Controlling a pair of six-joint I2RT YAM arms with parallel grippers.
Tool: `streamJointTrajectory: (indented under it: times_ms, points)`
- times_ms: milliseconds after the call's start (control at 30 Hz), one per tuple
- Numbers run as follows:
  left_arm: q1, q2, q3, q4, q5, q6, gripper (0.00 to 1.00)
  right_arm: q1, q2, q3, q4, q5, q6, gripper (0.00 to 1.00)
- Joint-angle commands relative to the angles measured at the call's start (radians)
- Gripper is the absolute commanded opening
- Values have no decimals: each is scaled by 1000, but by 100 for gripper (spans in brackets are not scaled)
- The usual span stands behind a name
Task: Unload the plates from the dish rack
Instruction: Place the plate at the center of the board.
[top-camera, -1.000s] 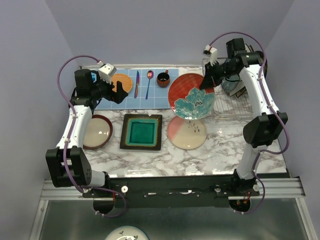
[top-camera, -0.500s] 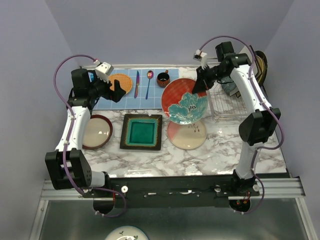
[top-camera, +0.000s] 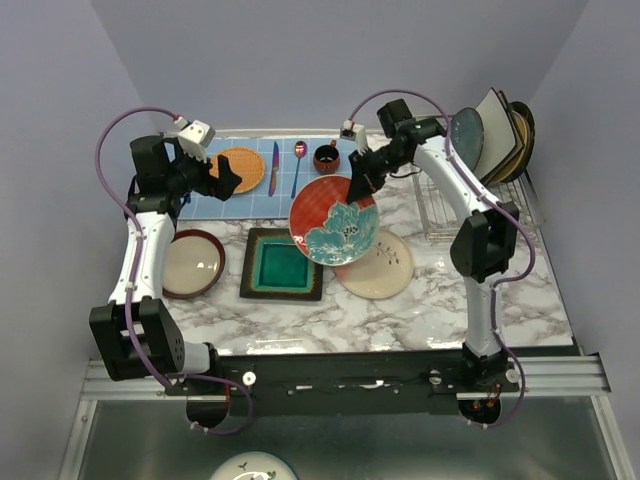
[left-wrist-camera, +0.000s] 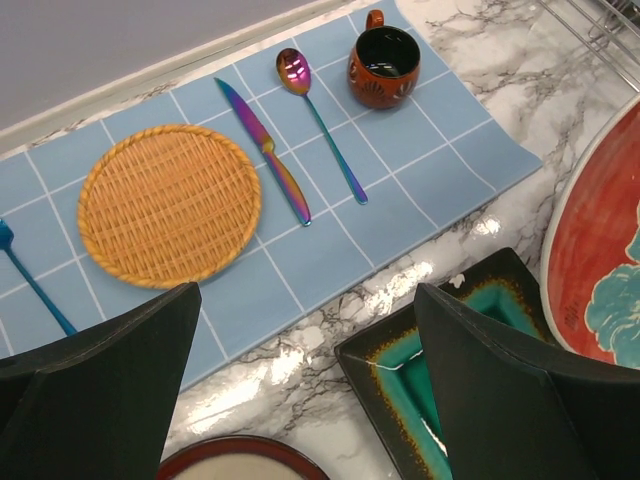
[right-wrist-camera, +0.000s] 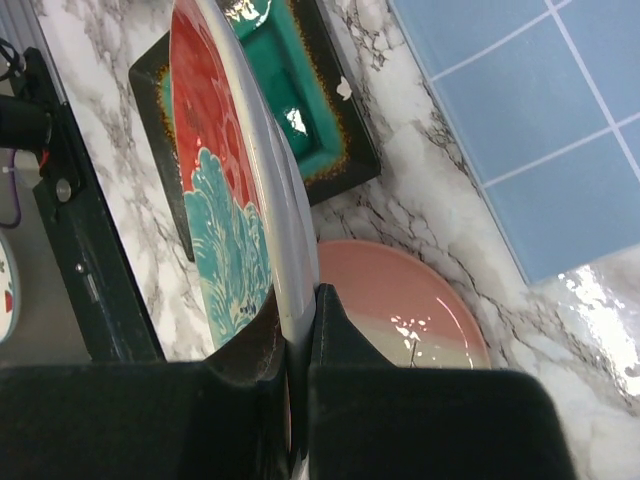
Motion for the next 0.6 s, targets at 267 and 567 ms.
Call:
streamJointTrajectory:
  times_ms: [267,567]
  points:
    - [26,-21,52,24,-15,-1,97,72,99,131,114,-215,123,1]
    - [29,-15,35,24,-21,16,97,126,173,165,229,-381,252,1]
